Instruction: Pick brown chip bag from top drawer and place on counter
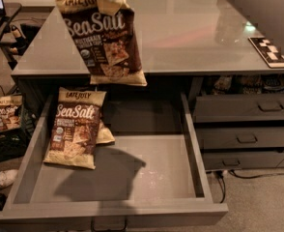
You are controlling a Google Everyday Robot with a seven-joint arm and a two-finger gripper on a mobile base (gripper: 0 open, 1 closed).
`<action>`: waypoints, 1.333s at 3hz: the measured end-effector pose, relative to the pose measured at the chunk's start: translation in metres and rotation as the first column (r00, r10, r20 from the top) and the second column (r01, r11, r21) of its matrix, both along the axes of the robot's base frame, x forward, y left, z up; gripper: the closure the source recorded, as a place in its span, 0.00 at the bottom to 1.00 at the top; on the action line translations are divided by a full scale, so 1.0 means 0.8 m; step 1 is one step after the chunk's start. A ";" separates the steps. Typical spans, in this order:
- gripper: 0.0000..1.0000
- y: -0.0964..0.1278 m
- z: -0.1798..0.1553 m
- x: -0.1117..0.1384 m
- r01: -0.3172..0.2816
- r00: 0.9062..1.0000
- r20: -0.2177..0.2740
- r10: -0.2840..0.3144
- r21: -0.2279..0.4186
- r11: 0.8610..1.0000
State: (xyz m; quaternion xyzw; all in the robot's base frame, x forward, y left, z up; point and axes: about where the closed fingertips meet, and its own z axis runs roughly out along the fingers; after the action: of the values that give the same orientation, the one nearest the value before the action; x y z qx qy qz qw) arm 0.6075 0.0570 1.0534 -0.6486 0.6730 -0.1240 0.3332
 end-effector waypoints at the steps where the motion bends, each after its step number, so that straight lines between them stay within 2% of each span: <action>1: 1.00 -0.015 0.004 0.051 0.031 0.999 -0.016 -0.031 -0.009 0.999; 3: 1.00 -0.032 0.017 0.124 0.071 0.997 -0.029 -0.073 -0.045 0.996; 4: 1.00 -0.037 0.022 0.148 0.084 0.996 -0.030 -0.086 -0.065 0.994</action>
Offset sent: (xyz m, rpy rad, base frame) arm 0.1170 -0.0320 0.0230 -0.0417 0.0316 -0.0871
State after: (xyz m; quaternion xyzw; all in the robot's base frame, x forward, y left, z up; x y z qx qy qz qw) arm 0.7257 0.0276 1.0712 -0.6315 0.7012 -0.1488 0.2957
